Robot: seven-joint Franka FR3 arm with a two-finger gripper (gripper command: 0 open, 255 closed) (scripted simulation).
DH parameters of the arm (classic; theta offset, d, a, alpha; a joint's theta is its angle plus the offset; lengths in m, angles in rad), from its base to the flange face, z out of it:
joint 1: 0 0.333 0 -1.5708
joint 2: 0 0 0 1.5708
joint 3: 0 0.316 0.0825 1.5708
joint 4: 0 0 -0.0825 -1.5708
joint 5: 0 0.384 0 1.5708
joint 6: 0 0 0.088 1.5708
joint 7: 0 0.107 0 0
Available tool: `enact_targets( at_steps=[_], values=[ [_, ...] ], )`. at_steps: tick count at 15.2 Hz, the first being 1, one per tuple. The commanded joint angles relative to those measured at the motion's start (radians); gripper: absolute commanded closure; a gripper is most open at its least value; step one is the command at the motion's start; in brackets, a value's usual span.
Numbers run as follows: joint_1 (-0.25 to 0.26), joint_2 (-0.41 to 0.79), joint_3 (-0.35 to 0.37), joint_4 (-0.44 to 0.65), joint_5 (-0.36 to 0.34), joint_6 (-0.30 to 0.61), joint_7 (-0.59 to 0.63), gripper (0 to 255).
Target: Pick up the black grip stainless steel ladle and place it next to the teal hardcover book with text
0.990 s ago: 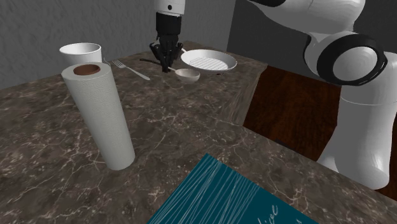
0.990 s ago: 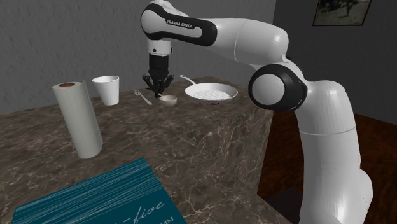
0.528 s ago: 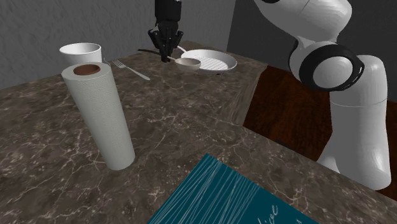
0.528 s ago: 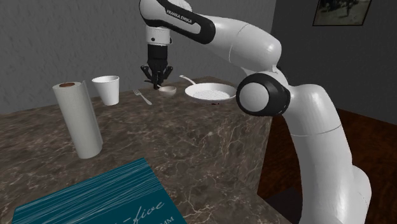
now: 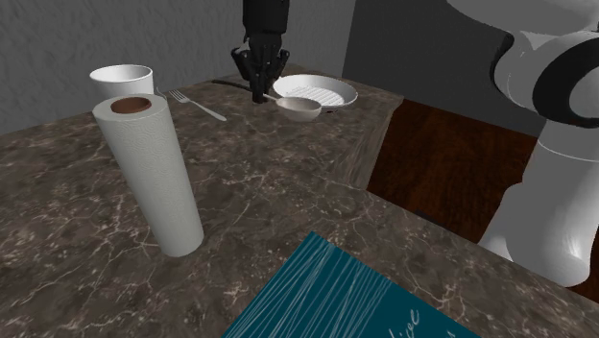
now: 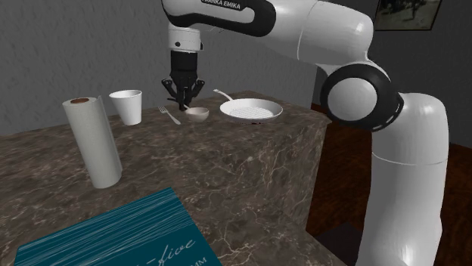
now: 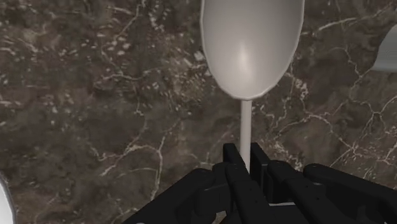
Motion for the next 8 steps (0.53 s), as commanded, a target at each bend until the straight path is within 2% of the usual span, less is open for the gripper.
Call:
enact_targets(
  at_steps=[1, 8],
  values=[
    [0.007, -0.082, 0.011, -0.118, 0.020, 0.041, 0.026, 255],
    [0.050, -0.278, 0.056, -0.359, 0.075, 0.105, 0.119, 255]
  ],
)
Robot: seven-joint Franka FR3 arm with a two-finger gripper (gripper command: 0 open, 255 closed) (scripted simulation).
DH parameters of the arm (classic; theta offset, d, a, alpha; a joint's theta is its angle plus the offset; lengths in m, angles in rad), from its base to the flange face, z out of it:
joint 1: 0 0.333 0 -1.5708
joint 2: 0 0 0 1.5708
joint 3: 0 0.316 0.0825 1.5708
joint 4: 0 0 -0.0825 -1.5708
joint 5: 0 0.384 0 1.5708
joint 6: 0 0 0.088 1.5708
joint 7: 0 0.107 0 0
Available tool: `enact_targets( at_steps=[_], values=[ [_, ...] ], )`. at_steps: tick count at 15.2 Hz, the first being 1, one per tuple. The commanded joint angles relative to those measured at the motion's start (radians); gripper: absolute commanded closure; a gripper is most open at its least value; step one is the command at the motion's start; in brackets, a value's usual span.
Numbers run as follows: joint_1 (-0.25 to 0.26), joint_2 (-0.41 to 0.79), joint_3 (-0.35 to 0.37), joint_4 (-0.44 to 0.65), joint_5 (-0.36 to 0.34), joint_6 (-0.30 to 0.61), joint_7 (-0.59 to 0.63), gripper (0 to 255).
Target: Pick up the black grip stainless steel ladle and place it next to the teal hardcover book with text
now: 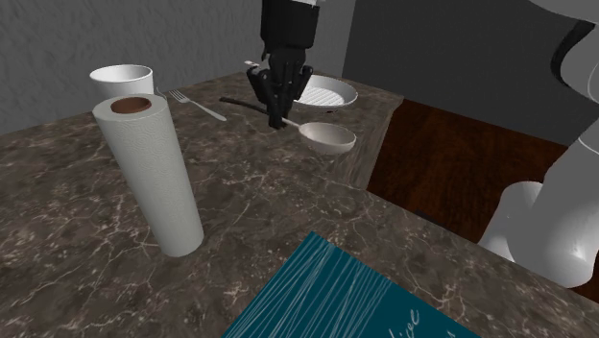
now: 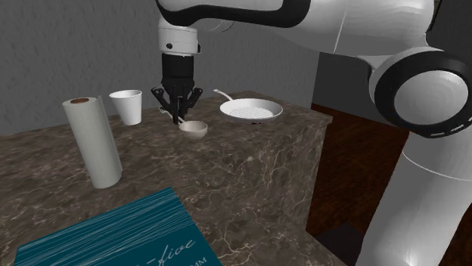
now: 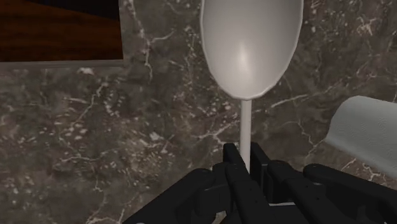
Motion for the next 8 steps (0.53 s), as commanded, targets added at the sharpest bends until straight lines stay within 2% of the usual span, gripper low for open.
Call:
enact_targets(
  at_steps=[1, 8],
  values=[
    [0.015, -0.050, 0.015, -0.064, 0.015, 0.020, 0.031, 255],
    [0.071, -0.187, 0.078, -0.200, 0.066, 0.044, 0.145, 255]
  ],
)
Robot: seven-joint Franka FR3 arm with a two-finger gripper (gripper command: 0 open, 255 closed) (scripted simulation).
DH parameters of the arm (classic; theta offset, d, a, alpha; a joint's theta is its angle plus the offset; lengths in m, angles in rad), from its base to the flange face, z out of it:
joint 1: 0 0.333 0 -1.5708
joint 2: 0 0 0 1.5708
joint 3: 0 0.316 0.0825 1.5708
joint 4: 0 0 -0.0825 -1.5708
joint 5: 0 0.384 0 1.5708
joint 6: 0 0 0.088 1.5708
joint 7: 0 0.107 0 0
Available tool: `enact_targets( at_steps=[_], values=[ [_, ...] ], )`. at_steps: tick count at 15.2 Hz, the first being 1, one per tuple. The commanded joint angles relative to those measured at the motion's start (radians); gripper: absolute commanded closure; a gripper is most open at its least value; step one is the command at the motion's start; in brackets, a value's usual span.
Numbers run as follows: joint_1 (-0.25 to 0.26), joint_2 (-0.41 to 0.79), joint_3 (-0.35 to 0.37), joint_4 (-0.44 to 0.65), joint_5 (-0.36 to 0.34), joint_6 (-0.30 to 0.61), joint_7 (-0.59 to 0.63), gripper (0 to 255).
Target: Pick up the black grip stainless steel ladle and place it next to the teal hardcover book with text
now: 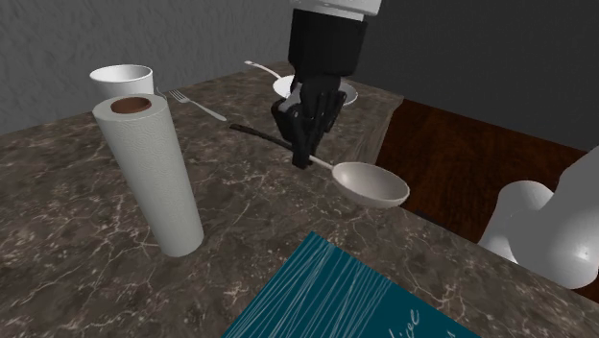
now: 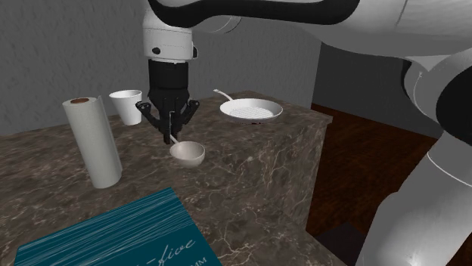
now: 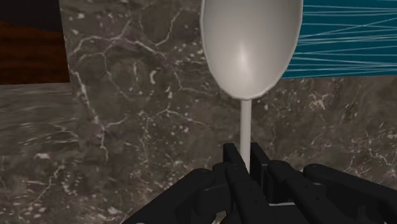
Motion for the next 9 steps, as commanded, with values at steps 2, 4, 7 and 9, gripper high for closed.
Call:
enact_targets(
  at_steps=[2, 4, 7, 9],
  values=[
    [0.025, -0.045, 0.030, -0.039, 0.020, 0.006, 0.054, 255],
    [0.042, -0.072, 0.053, -0.061, 0.033, 0.009, 0.092, 255],
    [0.067, -0.105, 0.091, -0.084, 0.052, 0.012, 0.152, 255],
    [0.083, -0.122, 0.117, -0.093, 0.063, 0.013, 0.194, 255]
  ],
)
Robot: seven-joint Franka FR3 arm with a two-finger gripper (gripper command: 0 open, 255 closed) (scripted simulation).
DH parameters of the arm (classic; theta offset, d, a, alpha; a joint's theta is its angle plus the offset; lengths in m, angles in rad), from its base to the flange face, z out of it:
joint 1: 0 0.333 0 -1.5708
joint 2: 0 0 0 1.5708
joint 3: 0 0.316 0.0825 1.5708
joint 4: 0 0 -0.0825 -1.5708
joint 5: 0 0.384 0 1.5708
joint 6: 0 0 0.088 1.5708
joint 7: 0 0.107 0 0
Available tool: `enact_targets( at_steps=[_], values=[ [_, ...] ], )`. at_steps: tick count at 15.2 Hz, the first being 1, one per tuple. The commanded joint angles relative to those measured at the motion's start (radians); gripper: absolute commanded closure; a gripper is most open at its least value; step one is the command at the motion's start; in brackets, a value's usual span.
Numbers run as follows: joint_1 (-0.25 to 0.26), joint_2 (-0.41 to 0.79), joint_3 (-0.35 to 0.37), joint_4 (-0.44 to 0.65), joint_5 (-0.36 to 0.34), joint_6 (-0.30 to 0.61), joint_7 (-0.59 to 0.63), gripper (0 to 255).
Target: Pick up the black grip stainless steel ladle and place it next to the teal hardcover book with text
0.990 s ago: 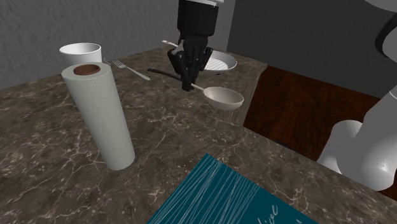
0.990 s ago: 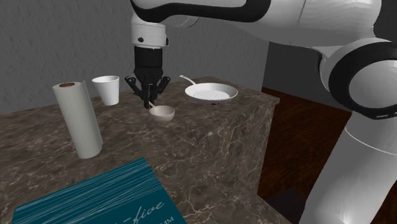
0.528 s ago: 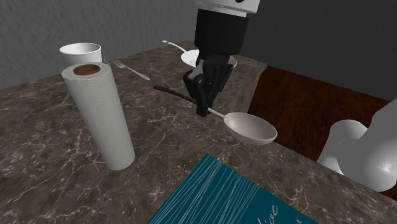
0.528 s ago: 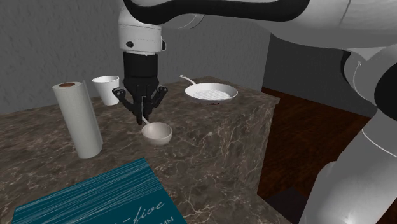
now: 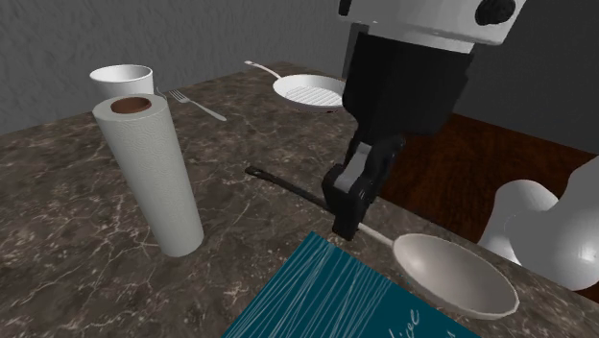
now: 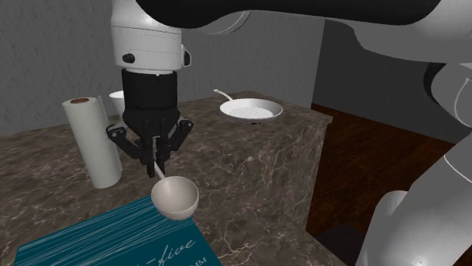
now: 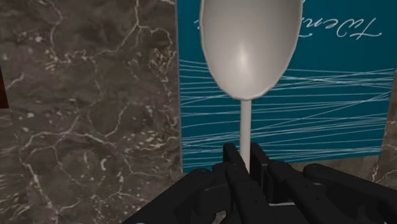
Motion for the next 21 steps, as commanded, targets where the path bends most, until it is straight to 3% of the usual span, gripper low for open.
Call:
enact_targets(
  at_steps=[1, 13, 17, 21],
  values=[
    [0.017, -0.020, 0.026, -0.009, 0.012, -0.002, 0.042, 255],
    [0.093, -0.011, 0.245, 0.046, 0.030, 0.009, 0.341, 255],
    [0.106, 0.040, 0.349, 0.101, 0.000, 0.014, 0.463, 255],
    [0.115, 0.134, 0.483, 0.178, -0.076, 0.019, 0.609, 255]
  ],
)
